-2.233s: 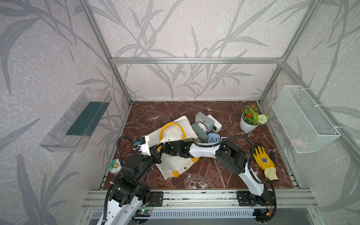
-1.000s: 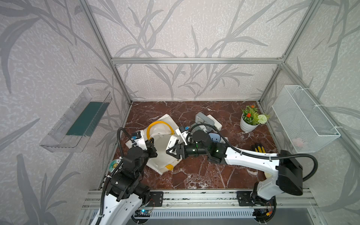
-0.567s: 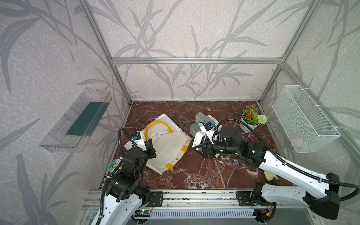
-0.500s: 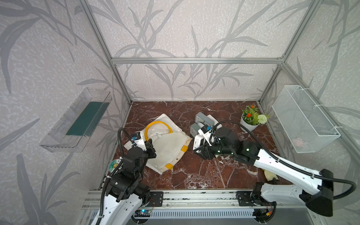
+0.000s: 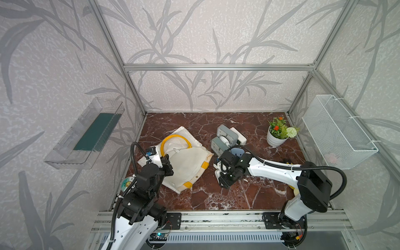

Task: Take the alarm clock out of the canvas bag
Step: Place the alarm at the center of the board.

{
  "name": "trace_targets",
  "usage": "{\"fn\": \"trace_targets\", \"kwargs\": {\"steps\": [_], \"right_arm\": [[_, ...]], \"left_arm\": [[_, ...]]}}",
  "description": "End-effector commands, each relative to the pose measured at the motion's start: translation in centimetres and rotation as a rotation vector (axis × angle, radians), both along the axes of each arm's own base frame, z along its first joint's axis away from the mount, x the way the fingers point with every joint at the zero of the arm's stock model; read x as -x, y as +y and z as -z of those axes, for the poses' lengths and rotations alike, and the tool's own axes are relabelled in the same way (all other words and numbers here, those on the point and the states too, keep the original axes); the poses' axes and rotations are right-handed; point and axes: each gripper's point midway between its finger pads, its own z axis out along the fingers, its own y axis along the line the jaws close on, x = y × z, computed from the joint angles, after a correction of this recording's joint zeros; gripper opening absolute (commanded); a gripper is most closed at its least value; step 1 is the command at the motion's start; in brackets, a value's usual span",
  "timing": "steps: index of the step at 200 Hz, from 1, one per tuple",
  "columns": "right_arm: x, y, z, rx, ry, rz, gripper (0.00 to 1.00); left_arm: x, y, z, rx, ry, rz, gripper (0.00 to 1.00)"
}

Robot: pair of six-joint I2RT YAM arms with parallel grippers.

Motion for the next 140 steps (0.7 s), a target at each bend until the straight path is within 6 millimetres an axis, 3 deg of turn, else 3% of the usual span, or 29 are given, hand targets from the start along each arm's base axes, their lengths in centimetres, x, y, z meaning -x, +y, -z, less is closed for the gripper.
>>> {"fn": "trace_targets", "kwargs": {"steps": [1, 49, 140], "right_arm": [[-0.6, -0.2, 0.1, 0.031, 0.004, -0.012, 0.38], [-1.1, -0.5, 2.4, 0.114, 0.044, -0.008, 0.42], [-2.7, -0.5, 2.8, 0.144, -0.002, 0.070, 0.72]], "left_arm": [[0.2, 0.2, -1.6, 0.009, -0.041, -0.005, 0.00], [0.3, 0.2, -1.5, 0.008, -0.041, 0.001, 0.00], [0.4, 0.1, -1.3, 0.014, -0.040, 0.005, 0.00]]}}
